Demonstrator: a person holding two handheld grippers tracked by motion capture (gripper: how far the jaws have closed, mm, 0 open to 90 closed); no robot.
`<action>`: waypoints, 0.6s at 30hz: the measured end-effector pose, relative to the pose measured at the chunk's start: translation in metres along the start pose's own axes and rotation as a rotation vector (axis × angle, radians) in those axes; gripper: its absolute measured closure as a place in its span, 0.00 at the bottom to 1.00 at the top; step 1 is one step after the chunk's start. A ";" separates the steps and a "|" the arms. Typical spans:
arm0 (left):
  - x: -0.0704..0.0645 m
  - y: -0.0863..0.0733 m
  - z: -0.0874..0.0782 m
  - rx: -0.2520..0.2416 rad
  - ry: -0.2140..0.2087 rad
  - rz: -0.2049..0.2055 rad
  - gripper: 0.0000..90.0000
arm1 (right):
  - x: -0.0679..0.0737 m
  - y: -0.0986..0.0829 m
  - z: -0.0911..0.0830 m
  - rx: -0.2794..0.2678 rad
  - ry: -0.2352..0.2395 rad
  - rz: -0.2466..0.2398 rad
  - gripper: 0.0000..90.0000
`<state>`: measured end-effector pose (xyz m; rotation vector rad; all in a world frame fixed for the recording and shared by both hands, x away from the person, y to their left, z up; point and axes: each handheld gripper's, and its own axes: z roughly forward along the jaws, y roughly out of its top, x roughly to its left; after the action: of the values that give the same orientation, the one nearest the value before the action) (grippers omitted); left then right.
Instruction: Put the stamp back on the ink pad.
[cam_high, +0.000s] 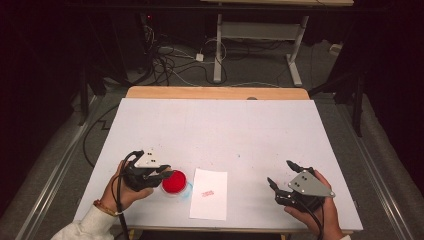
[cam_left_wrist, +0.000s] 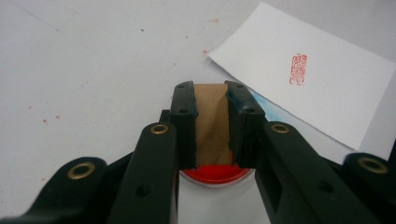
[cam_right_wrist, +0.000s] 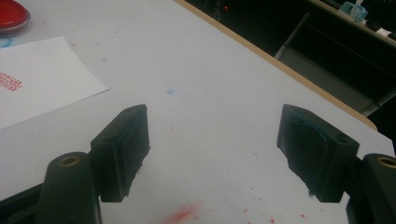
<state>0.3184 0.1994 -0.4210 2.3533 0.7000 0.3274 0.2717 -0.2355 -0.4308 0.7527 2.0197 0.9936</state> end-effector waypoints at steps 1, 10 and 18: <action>0.000 -0.001 0.000 0.002 -0.003 0.000 0.81 | 0.000 0.000 0.000 0.000 0.001 -0.004 0.28; 0.002 -0.002 0.016 0.044 -0.028 0.004 0.81 | 0.002 -0.002 -0.001 0.005 0.008 -0.008 0.28; 0.002 -0.003 0.037 0.115 -0.052 0.002 0.80 | 0.003 -0.004 -0.003 0.019 0.006 -0.013 0.29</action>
<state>0.3336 0.1831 -0.4513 2.4618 0.7084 0.2314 0.2669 -0.2362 -0.4343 0.7467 2.0392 0.9718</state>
